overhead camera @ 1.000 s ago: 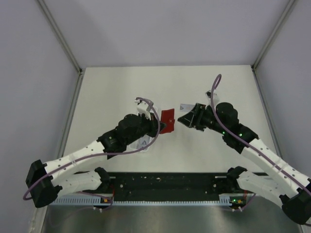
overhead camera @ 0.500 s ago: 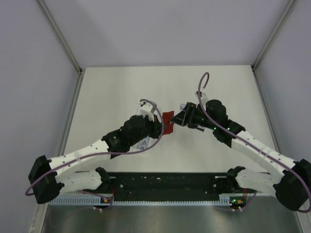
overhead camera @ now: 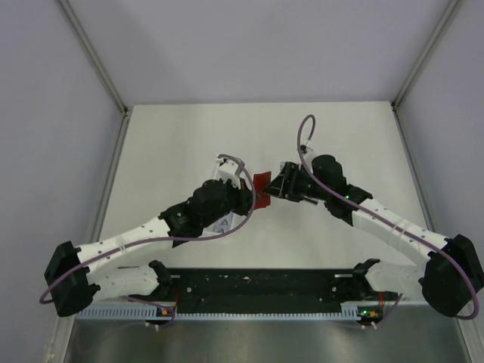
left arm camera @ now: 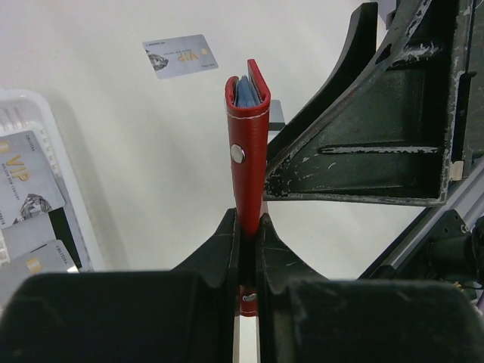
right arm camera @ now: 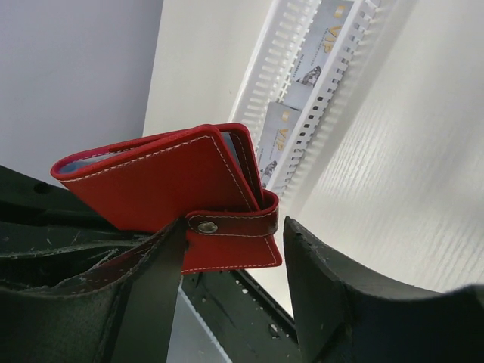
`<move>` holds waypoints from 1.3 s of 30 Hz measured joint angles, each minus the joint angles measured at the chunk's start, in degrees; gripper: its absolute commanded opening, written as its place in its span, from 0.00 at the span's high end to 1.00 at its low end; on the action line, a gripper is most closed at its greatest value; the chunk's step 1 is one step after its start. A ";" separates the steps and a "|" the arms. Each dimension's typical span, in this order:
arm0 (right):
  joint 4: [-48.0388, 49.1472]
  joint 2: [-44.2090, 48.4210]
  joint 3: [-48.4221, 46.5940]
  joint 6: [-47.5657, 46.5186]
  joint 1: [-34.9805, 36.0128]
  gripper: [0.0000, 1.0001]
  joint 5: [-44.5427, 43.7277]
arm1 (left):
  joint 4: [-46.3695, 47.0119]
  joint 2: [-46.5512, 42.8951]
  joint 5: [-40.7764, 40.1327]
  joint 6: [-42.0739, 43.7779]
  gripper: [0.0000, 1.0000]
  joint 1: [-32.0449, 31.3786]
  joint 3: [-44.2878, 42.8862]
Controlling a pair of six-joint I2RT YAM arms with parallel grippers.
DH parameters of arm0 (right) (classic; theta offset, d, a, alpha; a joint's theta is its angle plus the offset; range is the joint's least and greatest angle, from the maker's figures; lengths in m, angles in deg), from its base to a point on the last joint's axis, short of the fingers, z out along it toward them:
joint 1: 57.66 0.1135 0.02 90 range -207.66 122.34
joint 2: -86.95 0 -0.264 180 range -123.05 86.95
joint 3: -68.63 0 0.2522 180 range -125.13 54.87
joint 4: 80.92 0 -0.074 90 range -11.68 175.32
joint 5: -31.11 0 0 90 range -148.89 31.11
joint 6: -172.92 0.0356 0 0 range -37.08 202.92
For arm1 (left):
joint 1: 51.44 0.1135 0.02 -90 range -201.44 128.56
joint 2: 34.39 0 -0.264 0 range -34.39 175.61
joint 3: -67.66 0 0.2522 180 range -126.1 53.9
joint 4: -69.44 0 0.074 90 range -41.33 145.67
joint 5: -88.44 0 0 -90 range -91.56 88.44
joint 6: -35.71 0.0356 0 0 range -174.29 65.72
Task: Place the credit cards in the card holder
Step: Open the card holder at the center of the board.
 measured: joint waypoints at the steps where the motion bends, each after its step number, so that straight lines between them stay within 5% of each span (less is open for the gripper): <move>1: 0.00 -0.24 0.00 0.00 0.04 0.48 0.13 | -0.02 0.00 -0.17 0.00 1.00 0.00 0.00; 10: -4.48 -0.50 -0.52 -1.57 1.03 0.65 -2.25 | 0.44 -0.02 -0.15 0.00 1.00 -0.15 1.70; 14: -15.72 -0.66 -4.24 -4.96 1.81 0.66 -12.52 | 1.36 -0.15 -0.35 0.00 1.00 -0.26 2.12; 19: -24.59 0.83 -5.09 -7.80 1.86 0.65 -21.75 | 2.93 -0.13 -0.81 -0.13 1.00 -0.26 2.25; 29: -22.93 15.21 1.55 -8.72 1.86 0.59 -23.17 | 8.02 9.51 3.02 -2.60 0.99 -0.24 3.52; 39: -23.41 15.08 2.67 -8.70 1.86 0.50 -25.83 | 12.15 19.39 10.32 -7.28 0.82 0.07 5.07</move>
